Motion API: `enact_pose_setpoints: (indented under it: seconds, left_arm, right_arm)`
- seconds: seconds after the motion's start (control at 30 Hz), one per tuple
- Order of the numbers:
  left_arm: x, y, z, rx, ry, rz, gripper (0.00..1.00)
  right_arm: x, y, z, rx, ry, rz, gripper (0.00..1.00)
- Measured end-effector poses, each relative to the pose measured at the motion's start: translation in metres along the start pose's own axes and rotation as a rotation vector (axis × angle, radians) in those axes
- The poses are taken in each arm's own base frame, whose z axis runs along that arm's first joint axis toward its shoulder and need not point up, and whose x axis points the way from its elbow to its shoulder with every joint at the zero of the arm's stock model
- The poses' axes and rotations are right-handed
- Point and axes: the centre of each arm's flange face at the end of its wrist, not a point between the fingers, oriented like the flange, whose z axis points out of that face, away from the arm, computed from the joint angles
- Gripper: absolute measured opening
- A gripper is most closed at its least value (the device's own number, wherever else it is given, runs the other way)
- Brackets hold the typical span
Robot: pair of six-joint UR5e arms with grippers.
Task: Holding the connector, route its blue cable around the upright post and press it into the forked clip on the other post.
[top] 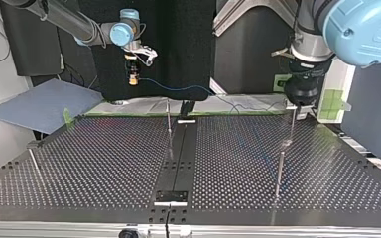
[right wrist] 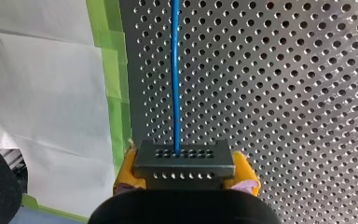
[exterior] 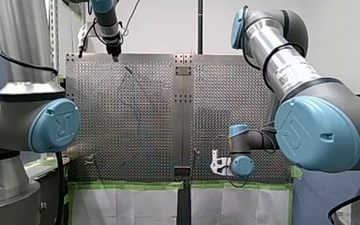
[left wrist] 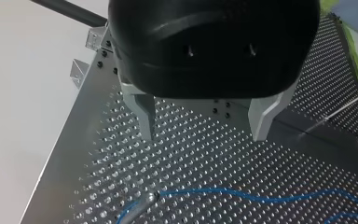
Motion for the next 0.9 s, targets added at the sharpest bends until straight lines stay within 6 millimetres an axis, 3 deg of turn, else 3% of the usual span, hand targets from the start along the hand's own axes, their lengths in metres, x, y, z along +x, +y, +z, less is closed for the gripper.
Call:
enact_pose_setpoints:
  seconds: [0.9]
  left_arm:
    - [0.003, 0.007, -0.011, -0.120, 0.005, -0.004, 1.00]
  right_arm:
    - [-0.001, -0.006, -0.002, 0.011, 0.000, -0.003, 0.00]
